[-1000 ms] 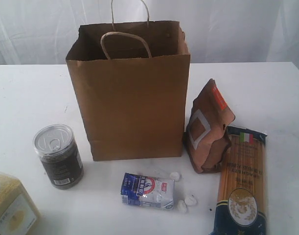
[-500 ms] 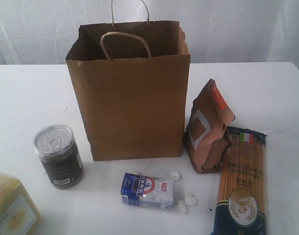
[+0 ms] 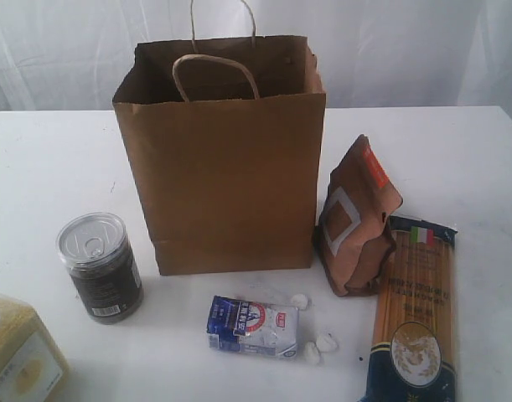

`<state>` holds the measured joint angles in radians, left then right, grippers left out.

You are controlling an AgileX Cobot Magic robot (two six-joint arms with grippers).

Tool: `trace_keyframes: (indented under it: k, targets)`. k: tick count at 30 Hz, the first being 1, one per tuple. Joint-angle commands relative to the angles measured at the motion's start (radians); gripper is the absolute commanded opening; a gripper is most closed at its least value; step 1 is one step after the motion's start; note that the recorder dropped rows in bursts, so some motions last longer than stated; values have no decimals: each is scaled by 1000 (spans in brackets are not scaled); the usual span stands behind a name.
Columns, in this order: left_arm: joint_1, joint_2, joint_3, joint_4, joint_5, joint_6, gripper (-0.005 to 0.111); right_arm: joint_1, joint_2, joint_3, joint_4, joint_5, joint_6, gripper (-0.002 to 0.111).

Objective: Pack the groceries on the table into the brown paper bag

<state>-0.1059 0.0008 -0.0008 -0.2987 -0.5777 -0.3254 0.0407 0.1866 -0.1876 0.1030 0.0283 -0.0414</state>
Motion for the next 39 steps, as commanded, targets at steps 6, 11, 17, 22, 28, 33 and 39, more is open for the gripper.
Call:
trace_keyframes:
  k: [6,11,17,22,28,33,39]
  targets:
    - [2,142,-213,-346,-260,282,0,-2,-5,1,-6,-8,-8,0]
    - [2,617,-578,160,232,692,0,-2,-5,1,-6,-8,-8,0]
    - [17,1060,-1097,68,1219,623,0,-2,-5,1,-5,-8,-6,0]
    - [17,1126,-1390,115,1799,610,0,-2,-5,1,-5,-8,-6,0]
    - [17,1113,-1333,85,1799,616,0,-2,-5,1,-5,-8,-6,0]
    - [15,1118,-1187,-47,1759,727,23,-2,-5,1,-5,-8,-6,0]
    - [13,1118,-991,-377,1524,1163,68,-2,-5,1,-5,-8,-6,0]
